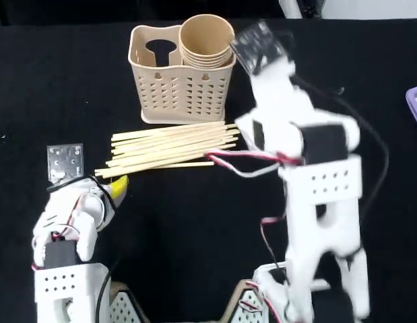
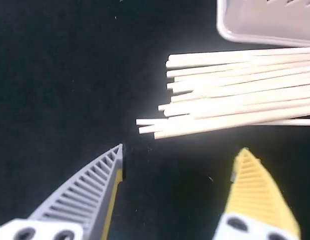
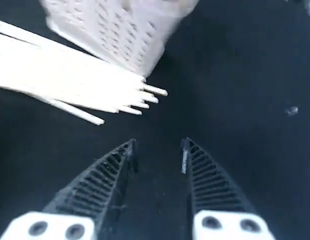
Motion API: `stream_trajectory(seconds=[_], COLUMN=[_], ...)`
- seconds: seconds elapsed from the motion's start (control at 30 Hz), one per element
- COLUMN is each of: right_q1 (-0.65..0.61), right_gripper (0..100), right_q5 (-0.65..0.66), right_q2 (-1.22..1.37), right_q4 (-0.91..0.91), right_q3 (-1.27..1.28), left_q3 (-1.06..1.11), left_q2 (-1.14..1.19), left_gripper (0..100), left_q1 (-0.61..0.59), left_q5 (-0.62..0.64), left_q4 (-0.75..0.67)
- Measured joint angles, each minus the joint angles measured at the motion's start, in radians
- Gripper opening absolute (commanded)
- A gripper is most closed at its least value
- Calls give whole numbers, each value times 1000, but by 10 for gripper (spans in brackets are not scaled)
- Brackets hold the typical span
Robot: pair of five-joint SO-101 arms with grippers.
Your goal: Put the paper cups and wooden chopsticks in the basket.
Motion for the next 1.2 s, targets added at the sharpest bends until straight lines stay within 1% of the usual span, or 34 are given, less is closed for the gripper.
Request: stream_trajectory(seconds=[0.13,0.2,0.27,0.4,0.47,0.57,0.67,0.83,0.93,1.03,1.2], right_q1=[86,124,172,242,247,227,193,181,181,181,181], right_gripper=[152,152,154,155,155,155,155,152,152,152,152], right_q5=[-3,-5,-5,-83,-126,-184,-229,-242,-244,-244,-244], right_q2=[-189,-273,-350,-451,-457,-456,-423,-414,-414,-410,-408], right_q4=[-330,-477,-582,-671,-686,-694,-726,-816,-855,-864,-868], right_q3=[509,713,850,891,895,931,985,1092,1111,1117,1134], left_q3=[-152,-236,-328,-549,-667,-781,-890,-1062,-1128,-1169,-1217], left_q2=[46,115,215,517,692,967,1226,1568,1666,1717,1754], left_gripper=[386,386,386,386,386,386,386,385,385,385,385], left_q1=[-8,-9,-14,-12,-11,61,129,152,160,161,157], left_q5=[-81,-98,-100,-51,-34,-49,-133,-362,-466,-549,-585], left_q4=[104,115,118,118,117,117,117,118,166,172,150])
